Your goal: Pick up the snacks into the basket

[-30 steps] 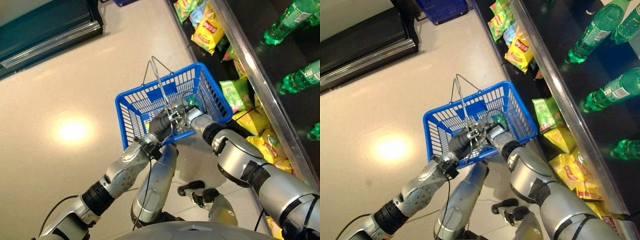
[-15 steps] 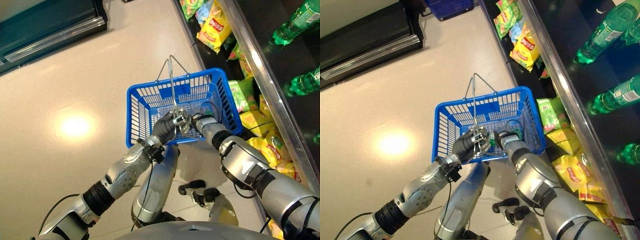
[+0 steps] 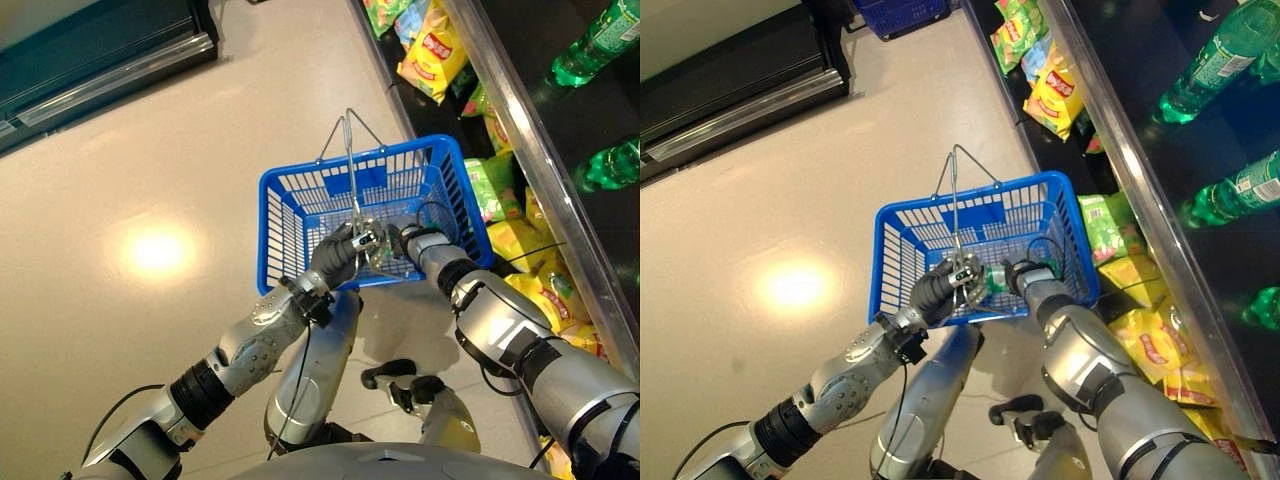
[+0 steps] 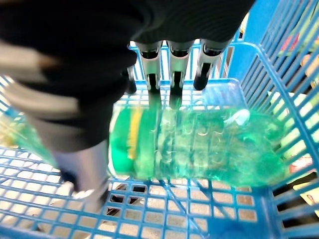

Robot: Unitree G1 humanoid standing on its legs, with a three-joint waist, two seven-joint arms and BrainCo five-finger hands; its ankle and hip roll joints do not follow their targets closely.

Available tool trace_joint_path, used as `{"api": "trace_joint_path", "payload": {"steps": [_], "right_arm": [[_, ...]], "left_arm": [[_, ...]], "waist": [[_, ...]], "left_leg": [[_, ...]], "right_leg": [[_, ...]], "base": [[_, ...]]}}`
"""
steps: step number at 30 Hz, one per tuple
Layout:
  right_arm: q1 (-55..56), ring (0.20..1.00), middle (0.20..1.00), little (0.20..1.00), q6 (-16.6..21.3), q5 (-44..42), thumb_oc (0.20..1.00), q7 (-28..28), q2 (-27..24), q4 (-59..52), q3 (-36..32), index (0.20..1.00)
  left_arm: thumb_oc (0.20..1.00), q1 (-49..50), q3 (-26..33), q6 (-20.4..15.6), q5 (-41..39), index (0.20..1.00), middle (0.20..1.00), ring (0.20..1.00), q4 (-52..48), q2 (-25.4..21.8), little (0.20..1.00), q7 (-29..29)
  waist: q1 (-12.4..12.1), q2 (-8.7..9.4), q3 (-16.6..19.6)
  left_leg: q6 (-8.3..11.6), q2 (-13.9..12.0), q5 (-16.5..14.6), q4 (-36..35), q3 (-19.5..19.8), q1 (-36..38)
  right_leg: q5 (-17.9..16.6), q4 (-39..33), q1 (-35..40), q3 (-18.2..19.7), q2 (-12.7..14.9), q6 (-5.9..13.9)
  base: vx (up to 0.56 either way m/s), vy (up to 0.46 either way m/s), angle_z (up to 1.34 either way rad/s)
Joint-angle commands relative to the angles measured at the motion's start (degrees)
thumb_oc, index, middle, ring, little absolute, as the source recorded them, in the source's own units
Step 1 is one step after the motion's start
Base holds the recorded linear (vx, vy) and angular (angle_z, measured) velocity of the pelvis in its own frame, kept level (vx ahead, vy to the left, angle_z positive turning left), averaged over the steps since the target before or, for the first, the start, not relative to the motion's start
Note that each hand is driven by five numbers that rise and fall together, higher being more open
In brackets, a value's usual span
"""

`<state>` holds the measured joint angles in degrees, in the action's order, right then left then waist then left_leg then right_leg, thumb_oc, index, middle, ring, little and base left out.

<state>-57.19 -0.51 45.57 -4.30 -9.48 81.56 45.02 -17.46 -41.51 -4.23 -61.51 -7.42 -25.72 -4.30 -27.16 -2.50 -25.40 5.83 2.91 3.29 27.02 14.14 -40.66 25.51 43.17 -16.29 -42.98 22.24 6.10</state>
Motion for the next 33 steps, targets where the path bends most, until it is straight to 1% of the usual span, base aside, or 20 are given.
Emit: {"api": "trace_joint_path", "payload": {"steps": [1, 13, 16, 18, 19, 20, 21, 22, 23, 24, 25, 27, 29, 30, 31, 32, 33], "right_arm": [[-3.29, 1.000, 1.000, 1.000, -0.18, 0.99, 1.000, -1.31, 0.53, -0.84, 0.63, 1.000], [-5.13, 1.000, 1.000, 1.000, 0.09, -0.83, 1.000, -2.01, 3.41, -2.33, 0.61, 1.000], [-5.44, 1.000, 1.000, 1.000, 0.32, -3.19, 1.000, -2.82, 4.00, -3.19, -0.39, 1.000], [-5.99, 1.000, 1.000, 1.000, 1.12, -8.29, 1.000, -4.11, 4.67, -4.96, -2.77, 1.000], [-5.99, 1.000, 1.000, 1.000, 1.11, -8.38, 1.000, -4.10, 4.71, -5.00, -2.76, 1.000], [-6.15, 1.000, 1.000, 1.000, 1.83, -16.10, 1.000, -5.80, 5.60, -6.83, -6.54, 1.000], [-6.80, 1.000, 1.000, 1.000, 2.71, -21.70, 1.000, -6.85, 5.23, -8.13, -9.43, 1.000], [-6.54, 1.000, 1.000, 1.000, 2.92, -24.13, 1.000, -7.44, 5.23, -8.68, -10.55, 1.000], [-5.34, 1.000, 1.000, 1.000, 4.24, -29.36, 1.000, -9.07, 5.45, -11.68, -12.84, 1.000], [-5.27, 1.000, 1.000, 1.000, 4.21, -29.40, 1.000, -9.06, 5.47, -11.75, -12.79, 1.000], [-4.25, 1.000, 1.000, 1.000, 5.20, -32.26, 1.000, -10.24, 5.55, -13.69, -14.27, 1.000], [-1.41, 1.000, 1.000, 1.000, 6.33, -35.87, 1.000, -10.60, 5.21, -18.94, -15.28, 1.000], [3.26, 1.000, 1.000, 1.000, 7.75, -39.43, 1.000, -10.81, 3.75, -26.49, -16.08, 1.000], [6.87, 1.000, 1.000, 1.000, 9.03, -42.30, 1.000, -11.01, 3.22, -30.24, -17.33, 1.000], [9.33, 1.000, 1.000, 1.000, 9.62, -42.86, 1.000, -10.61, 2.82, -32.85, -17.32, 1.000], [13.20, 1.000, 1.000, 1.000, 10.79, -45.28, 1.000, -10.26, 2.60, -36.59, -18.14, 1.000], [16.59, 1.000, 1.000, 1.000, 11.18, -45.31, 1.000, -9.53, 1.70, -40.54, -17.49, 1.000]], "left_arm": [[0.200, -5.26, 1.54, -5.47, 0.81, 0.200, 0.200, 0.200, -14.36, 4.89, 0.200, -4.12], [0.200, -4.71, 2.72, -6.03, 1.23, 0.200, 0.200, 0.200, -15.32, 4.21, 0.200, -2.49], [0.200, -4.37, 3.73, -6.58, 1.52, 0.200, 0.200, 0.200, -15.46, 3.84, 0.200, -1.82], [0.200, -3.75, 5.06, -7.32, 1.98, 0.200, 0.200, 0.200, -15.30, 3.43, 0.200, -0.75], [0.200, -3.70, 5.09, -7.32, 1.99, 0.200, 0.200, 0.200, -15.36, 3.35, 0.200, -0.71], [0.200, -2.96, 6.76, -8.17, 2.80, 0.200, 0.200, 0.200, -15.03, 2.86, 0.200, 0.63], [0.200, -2.47, 7.90, -8.62, 3.52, 0.200, 0.200, 0.200, -14.64, 2.46, 0.200, 1.39], [0.200, -2.16, 8.67, -8.94, 4.06, 0.200, 0.200, 0.200, -14.39, 2.12, 0.200, 1.91], [0.200, -1.16, 10.22, -9.55, 5.15, 0.200, 0.200, 0.200, -13.47, 1.68, 0.200, 2.94], [0.200, -1.08, 10.24, -9.54, 5.17, 0.200, 0.200, 0.200, -13.51, 1.65, 0.200, 2.95], [0.200, -0.66, 11.04, -9.82, 6.07, 0.200, 0.200, 0.200, -12.78, 1.40, 0.200, 3.46], [0.200, 1.04, 12.96, -10.27, 7.37, 0.200, 0.200, 0.200, -12.08, 0.47, 0.200, 3.94], [0.200, 3.02, 14.78, -10.72, 8.12, 0.200, 0.200, 0.200, -10.51, -0.17, 0.200, 4.40], [0.200, 3.93, 15.88, -11.15, 8.47, 0.200, 0.200, 0.200, -9.50, -0.14, 0.200, 4.66], [0.200, 4.81, 16.81, -11.29, 8.69, 0.200, 0.200, 0.200, -8.89, -0.38, 0.200, 4.78], [0.200, 5.68, 18.03, -11.91, 8.65, 0.200, 0.200, 0.200, -7.91, -0.13, 0.200, 5.15], [0.200, 7.02, 19.18, -12.23, 8.86, 0.200, 0.200, 0.200, -7.38, -0.12, 0.200, 5.39]], "waist": [[0.62, -3.01, -0.61], [2.01, -1.86, -0.70], [2.50, -1.47, -0.68], [3.17, -1.08, -0.54], [3.15, -1.01, -0.56], [3.86, -0.46, -0.48], [4.43, -0.14, -0.25], [4.73, 0.33, -0.19], [5.71, 0.93, 0.12], [5.70, 0.97, 0.12], [6.35, 1.20, 0.34], [7.42, 1.89, 0.77], [8.82, 2.56, 1.34], [9.67, 2.85, 1.67], [10.14, 3.12, 1.88], [10.90, 3.40, 2.27], [11.53, 3.48, 2.75]], "left_leg": [[-4.88, -0.77, -7.41, 6.23, -6.90, 0.26], [-4.87, -1.10, -7.64, 5.96, -7.57, 1.06], [-4.86, -1.28, -7.75, 6.06, -7.91, 1.44], [-4.91, -1.48, -7.83, 6.14, -8.14, 1.80], [-4.92, -1.50, -7.84, 6.12, -8.19, 1.85], [-5.05, -1.78, -8.02, 6.28, -8.48, 2.32], [-5.10, -1.95, -8.14, 6.40, -8.79, 2.62], [-5.17, -2.14, -8.38, 6.59, -9.14, 2.92], [-5.31, -2.45, -8.83, 7.06, -9.61, 3.47], [-5.32, -2.46, -8.86, 7.06, -9.66, 3.52], [-5.36, -2.61, -9.14, 7.24, -9.94, 3.90], [-5.45, -2.90, -9.67, 7.71, -10.62, 4.70], [-5.49, -3.40, -10.09, 8.07, -11.35, 5.71], [-5.43, -3.66, -10.26, 8.06, -11.72, 6.37], [-5.45, -3.80, -10.42, 8.09, -11.92, 6.81], [-5.47, -3.97, -10.59, 7.90, -12.29, 7.57], [-5.41, -4.09, -10.64, 7.61, -12.52, 8.20]], "right_leg": [[-11.30, -0.85, -7.81, 0.71, -0.93, 1.89], [-11.78, -1.24, -7.54, 1.61, -1.17, 1.84], [-11.97, -1.48, -7.31, 1.86, -1.14, 1.80], [-12.25, -1.64, -7.13, 2.28, -1.30, 1.76], [-12.25, -1.65, -7.12, 2.33, -1.30, 1.77], [-12.51, -1.79, -6.82, 2.84, -1.49, 1.68], [-12.77, -1.97, -6.51, 3.02, -1.59, 1.63], [-12.83, -2.12, -6.25, 3.39, -1.68, 1.57], [-12.92, -2.06, -5.79, 3.82, -1.72, 1.47], [-12.91, -2.04, -5.78, 3.87, -1.71, 1.48], [-12.95, -2.06, -5.47, 4.17, -1.77, 1.43], [-13.14, -2.34, -4.84, 5.00, -1.81, 1.42], [-13.30, -2.46, -4.12, 5.66, -1.70, 1.48], [-13.30, -2.67, -3.70, 6.00, -1.72, 1.49], [-13.36, -2.76, -3.39, 6.11, -1.66, 1.54], [-13.44, -2.88, -2.86, 6.19, -1.52, 1.62], [-13.45, -2.97, -2.54, 6.40, -1.39, 1.74]], "base": [[0.00, 0.000, 0.00], [0.00, 0.000, 0.00], [-0.01, 0.010, 0.00], [-0.02, 0.046, -0.02], [-0.02, 0.057, -0.06], [-0.02, 0.058, -0.11], [-0.02, 0.071, -0.23], [0.00, 0.086, -0.34], [0.01, 0.061, -0.32], [0.00, 0.080, -0.34], [0.00, 0.056, -0.23], [0.01, 0.084, -0.17], [0.02, 0.090, -0.26], [0.03, 0.077, -0.43], [0.05, 0.075, -0.36], [0.05, 0.064, -0.35], [0.06, 0.068, -0.19]]}}
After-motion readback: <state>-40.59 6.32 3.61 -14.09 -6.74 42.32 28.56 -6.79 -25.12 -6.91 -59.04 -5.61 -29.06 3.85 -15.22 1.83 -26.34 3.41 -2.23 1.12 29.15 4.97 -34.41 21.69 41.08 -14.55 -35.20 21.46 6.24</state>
